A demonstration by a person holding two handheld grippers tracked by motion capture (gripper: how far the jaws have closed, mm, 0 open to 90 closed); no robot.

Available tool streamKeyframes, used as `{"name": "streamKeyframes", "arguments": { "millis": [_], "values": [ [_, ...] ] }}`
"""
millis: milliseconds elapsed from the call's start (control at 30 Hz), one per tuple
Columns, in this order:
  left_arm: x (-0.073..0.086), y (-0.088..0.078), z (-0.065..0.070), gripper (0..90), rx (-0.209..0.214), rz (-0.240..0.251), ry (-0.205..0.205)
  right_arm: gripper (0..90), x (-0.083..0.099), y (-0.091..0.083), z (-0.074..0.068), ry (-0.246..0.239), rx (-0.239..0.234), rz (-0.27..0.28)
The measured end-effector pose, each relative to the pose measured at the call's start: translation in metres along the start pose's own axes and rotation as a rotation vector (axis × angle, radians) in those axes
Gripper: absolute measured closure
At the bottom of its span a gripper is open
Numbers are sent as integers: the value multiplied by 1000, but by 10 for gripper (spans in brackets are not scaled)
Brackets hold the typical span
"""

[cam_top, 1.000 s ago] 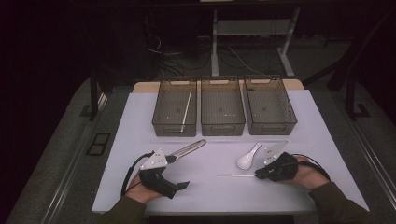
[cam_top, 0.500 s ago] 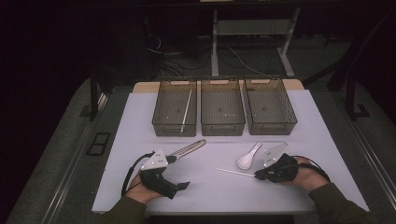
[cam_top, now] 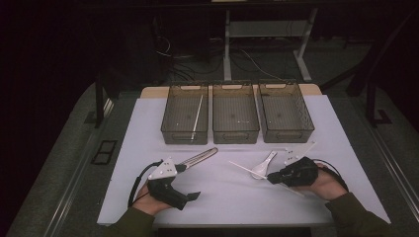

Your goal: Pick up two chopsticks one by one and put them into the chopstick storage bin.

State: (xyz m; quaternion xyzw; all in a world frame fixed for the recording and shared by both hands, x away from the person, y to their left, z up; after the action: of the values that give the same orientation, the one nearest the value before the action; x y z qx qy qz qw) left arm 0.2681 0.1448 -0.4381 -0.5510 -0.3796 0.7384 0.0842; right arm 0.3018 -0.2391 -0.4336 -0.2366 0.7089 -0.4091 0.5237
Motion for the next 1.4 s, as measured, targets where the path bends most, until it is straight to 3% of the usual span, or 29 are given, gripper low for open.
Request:
{"name": "streamKeyframes", "arguments": {
  "millis": [33,333,733,900,1133,1267,1400],
  "values": [
    [0,0,0,0,0,-2,3,843,-2,-2,-1,36,-7,21],
    [0,0,1,0,3,-1,4,843,-17,-10,2,91,-2,111],
    [0,1,1,0,4,-1,2,843,-37,-18,4,146,-6,149],
    [0,1,0,0,3,-3,7,843,-47,-28,5,173,-19,192],
    [-1,1,0,0,4,1,3,843,-83,-33,13,196,5,242],
    [-1,1,0,0,7,2,14,843,-113,-30,22,209,22,248],
    [-1,0,0,0,10,9,0,843,-145,-28,30,221,34,257]
  ]
}}
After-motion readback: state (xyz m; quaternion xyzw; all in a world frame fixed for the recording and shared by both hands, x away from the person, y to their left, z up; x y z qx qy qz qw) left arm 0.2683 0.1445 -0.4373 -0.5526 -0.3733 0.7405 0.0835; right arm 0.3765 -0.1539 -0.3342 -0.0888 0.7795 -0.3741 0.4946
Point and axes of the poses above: each handheld gripper's, and its own axes: y roughly forward along the jaws, x roughly out of its underside, z roughly to its right, the point moved 2 cm from there along y, roughly forward along the jaws, and after that the axes turned 9 degrees about -z, right-handed, at the moved point
